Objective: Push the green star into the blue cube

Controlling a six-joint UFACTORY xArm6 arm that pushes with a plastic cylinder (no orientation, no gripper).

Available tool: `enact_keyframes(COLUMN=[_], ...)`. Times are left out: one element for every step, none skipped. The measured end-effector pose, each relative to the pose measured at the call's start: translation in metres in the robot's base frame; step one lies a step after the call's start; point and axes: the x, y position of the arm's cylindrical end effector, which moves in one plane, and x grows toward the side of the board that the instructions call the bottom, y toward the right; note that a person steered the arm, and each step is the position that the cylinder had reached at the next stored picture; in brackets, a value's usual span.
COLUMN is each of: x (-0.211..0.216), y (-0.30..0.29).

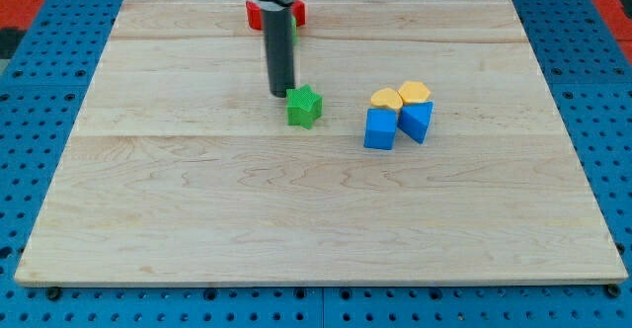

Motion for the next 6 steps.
enact_keyframes(x=[0.009,0.025,0.035,0.035,0.034,0.034], y=[-0.008,0.044,0.048,0.035,0.078,0.09])
